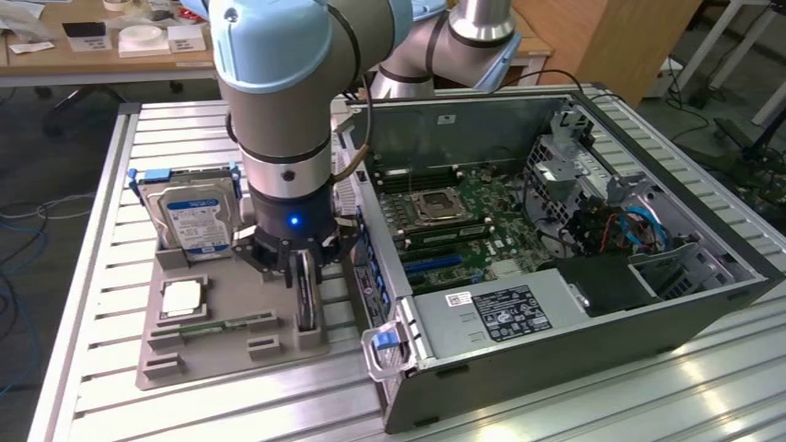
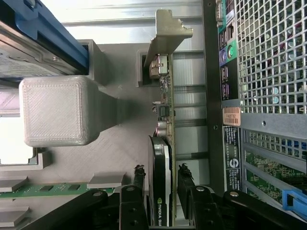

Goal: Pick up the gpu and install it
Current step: 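Pick up the gpu and move the gpu toward the slot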

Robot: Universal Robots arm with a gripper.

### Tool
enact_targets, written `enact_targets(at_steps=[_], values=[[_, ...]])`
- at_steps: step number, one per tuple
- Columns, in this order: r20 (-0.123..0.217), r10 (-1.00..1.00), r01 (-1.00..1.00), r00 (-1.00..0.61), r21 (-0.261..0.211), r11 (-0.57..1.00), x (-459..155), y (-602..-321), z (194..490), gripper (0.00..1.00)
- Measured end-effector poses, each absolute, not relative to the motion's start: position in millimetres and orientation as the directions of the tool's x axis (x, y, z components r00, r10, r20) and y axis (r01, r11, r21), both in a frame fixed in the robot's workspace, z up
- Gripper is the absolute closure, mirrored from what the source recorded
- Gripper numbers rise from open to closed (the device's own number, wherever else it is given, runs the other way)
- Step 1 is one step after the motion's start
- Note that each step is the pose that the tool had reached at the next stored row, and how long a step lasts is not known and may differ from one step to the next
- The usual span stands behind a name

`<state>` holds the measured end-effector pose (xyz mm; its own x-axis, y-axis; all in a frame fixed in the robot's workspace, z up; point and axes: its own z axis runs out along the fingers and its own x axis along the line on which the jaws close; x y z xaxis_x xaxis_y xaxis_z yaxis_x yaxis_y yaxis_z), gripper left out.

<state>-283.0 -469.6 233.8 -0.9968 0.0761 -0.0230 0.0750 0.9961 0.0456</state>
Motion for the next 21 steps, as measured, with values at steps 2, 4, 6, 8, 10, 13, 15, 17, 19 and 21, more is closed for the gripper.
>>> enact_targets(at_steps=[2,4,6,8,10,13,15,17,19,21], values=[[-0.023,0.076,0.075,-0.997,0.045,0.996,-283.0,-469.6,233.8,0.58],[-0.023,0.076,0.075,-0.997,0.046,0.996,-283.0,-469.6,233.6,0.58],[-0.023,0.076,0.075,-0.997,0.045,0.996,-283.1,-469.6,233.3,0.58],[-0.023,0.076,0.075,-0.997,0.046,0.996,-283.0,-469.6,233.2,0.58],[-0.023,0.076,0.075,-0.997,0.046,0.996,-283.0,-469.6,233.1,0.58],[-0.023,0.076,0.075,-0.997,0.046,0.996,-282.9,-469.6,232.4,0.58],[-0.023,0.076,0.075,-0.997,0.046,0.996,-282.9,-469.6,232.5,0.58],[-0.023,0.076,0.075,-0.997,0.045,0.996,-282.9,-469.6,232.4,0.58],[-0.023,0.076,0.075,-0.997,0.046,0.996,-282.9,-469.6,232.2,0.58],[-0.023,0.076,0.075,-0.997,0.046,0.996,-282.9,-469.6,232.2,0.58]])
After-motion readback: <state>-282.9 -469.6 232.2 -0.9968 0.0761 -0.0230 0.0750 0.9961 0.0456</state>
